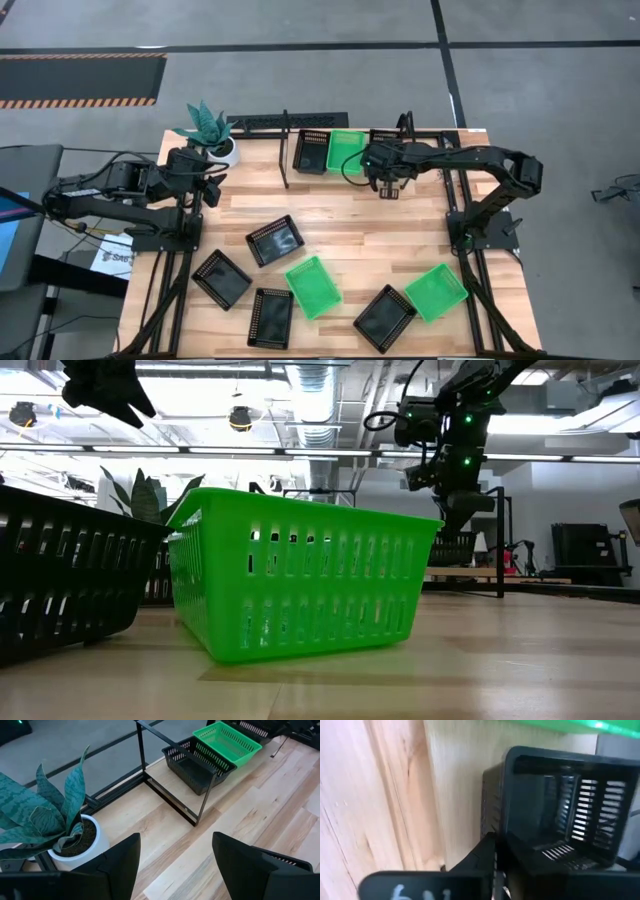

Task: Stack baskets on shelf by color
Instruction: Put the black basket on the shelf, then adjust the green basket on top of the shelf

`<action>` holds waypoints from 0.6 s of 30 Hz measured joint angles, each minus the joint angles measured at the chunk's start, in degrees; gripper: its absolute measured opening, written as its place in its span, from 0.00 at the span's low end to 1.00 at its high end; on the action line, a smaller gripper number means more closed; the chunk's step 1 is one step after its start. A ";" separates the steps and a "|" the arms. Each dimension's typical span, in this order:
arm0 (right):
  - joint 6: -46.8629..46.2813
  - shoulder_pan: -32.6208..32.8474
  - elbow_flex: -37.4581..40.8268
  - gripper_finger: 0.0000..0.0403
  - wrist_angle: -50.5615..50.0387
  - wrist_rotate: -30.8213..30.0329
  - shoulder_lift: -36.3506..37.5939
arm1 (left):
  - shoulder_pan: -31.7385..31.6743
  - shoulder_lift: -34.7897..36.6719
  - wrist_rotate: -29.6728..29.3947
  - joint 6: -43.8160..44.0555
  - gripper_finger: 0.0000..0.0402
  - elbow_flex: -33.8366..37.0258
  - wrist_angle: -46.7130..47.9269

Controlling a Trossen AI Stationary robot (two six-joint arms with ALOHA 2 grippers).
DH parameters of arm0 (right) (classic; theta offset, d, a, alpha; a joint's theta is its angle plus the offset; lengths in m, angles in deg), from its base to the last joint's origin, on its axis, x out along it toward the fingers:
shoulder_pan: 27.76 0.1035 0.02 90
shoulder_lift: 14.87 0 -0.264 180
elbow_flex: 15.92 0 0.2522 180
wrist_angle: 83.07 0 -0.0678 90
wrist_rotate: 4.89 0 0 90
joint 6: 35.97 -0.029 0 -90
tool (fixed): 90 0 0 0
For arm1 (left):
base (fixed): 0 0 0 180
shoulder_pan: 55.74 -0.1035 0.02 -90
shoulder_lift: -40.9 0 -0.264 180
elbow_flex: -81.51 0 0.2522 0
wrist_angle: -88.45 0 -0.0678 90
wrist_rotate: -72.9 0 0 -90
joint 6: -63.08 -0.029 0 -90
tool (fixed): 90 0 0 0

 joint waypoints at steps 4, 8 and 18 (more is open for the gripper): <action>-0.43 0.13 0.00 0.24 -0.44 0.27 0.00 | 0.00 -0.01 -0.03 0.00 0.59 0.00 0.00; -0.38 0.77 -0.05 0.35 -0.08 0.23 0.18 | 0.00 -0.01 -0.04 -0.04 0.59 0.00 0.00; -0.82 5.04 -9.76 0.44 -0.08 0.47 0.20 | 0.01 0.01 -0.05 -0.09 0.59 0.00 0.01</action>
